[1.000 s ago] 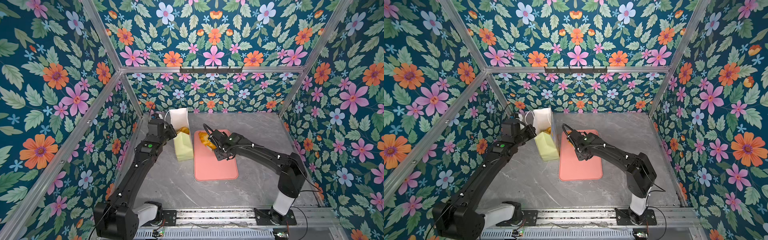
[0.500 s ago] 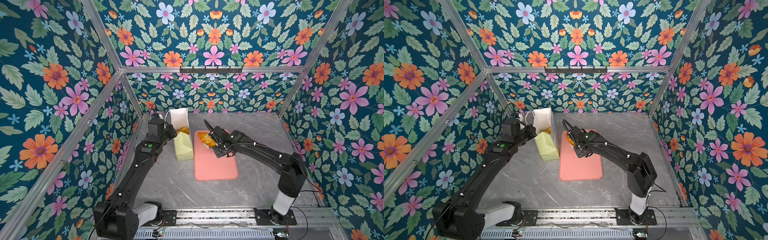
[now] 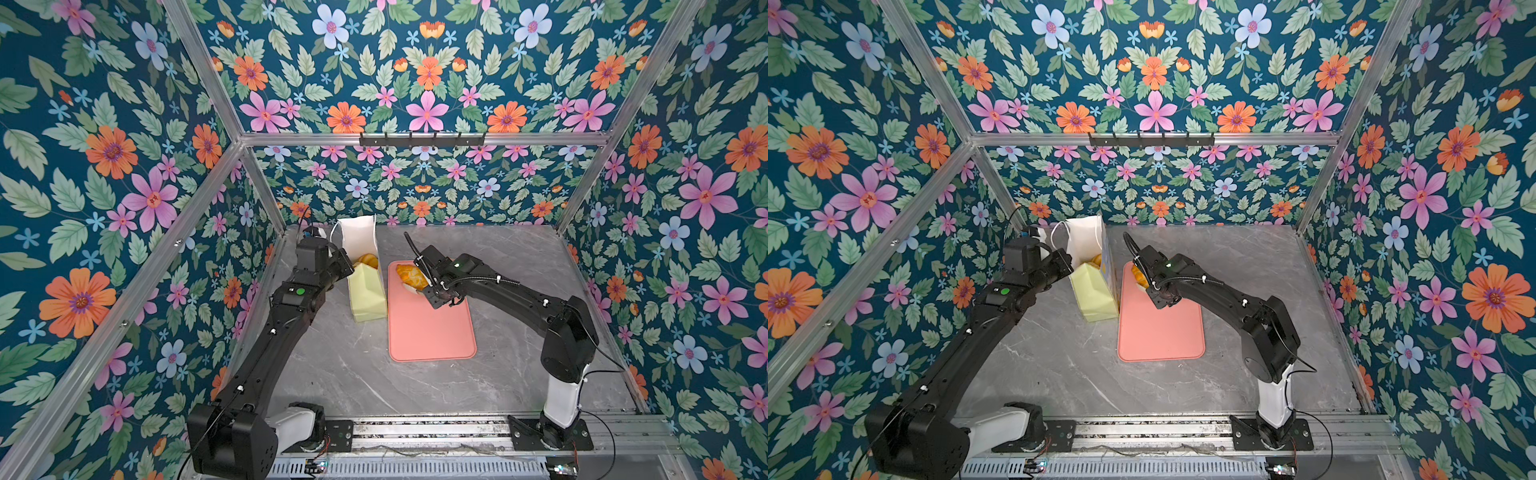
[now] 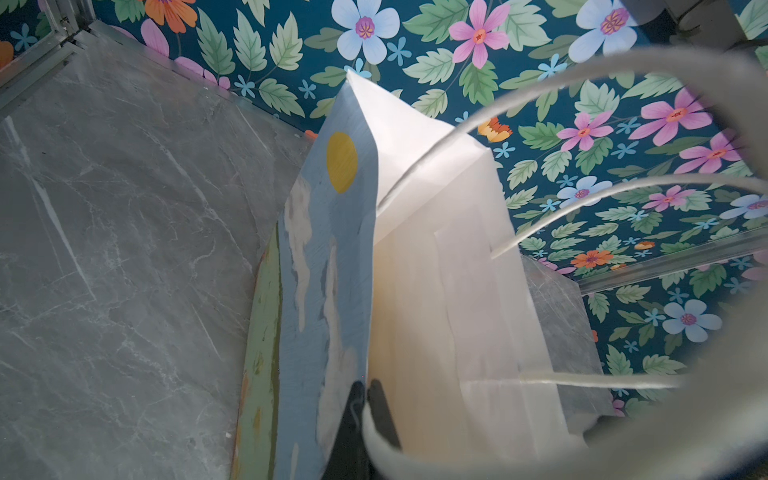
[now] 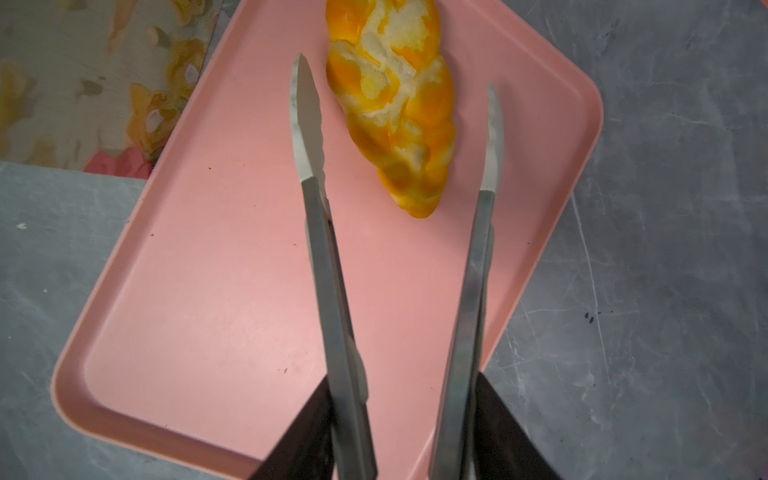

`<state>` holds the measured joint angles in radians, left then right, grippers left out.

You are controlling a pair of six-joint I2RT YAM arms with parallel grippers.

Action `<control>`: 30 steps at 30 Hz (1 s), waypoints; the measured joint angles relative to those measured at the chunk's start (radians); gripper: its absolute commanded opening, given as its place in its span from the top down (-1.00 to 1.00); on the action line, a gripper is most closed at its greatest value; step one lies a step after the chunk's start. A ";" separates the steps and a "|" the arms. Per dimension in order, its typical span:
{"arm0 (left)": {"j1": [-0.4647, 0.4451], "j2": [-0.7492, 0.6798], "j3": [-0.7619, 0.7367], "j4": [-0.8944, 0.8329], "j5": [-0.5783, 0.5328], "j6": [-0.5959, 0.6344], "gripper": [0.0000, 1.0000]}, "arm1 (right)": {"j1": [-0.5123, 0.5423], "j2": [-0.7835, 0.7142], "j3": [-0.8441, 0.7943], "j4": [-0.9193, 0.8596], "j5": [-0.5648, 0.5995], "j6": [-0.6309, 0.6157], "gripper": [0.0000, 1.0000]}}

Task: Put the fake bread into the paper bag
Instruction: 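Lower the open tongs around the braided loaf on the pink tray, then close the tongs on the braided loaf and lift it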

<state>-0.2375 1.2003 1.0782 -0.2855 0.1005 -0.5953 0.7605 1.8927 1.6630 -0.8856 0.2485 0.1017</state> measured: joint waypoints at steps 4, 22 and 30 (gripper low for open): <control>0.000 0.001 0.002 -0.001 0.000 0.000 1.00 | -0.008 0.023 0.018 0.000 -0.014 -0.005 0.03; 0.000 0.002 0.013 -0.015 0.002 0.003 1.00 | -0.037 0.080 0.055 -0.009 -0.055 -0.037 0.33; 0.000 0.000 0.011 -0.015 0.002 0.004 1.00 | -0.035 0.021 0.053 -0.039 -0.082 -0.049 0.39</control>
<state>-0.2375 1.2007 1.0889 -0.3008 0.1024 -0.5915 0.7250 1.9141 1.7157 -0.9241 0.1665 0.0528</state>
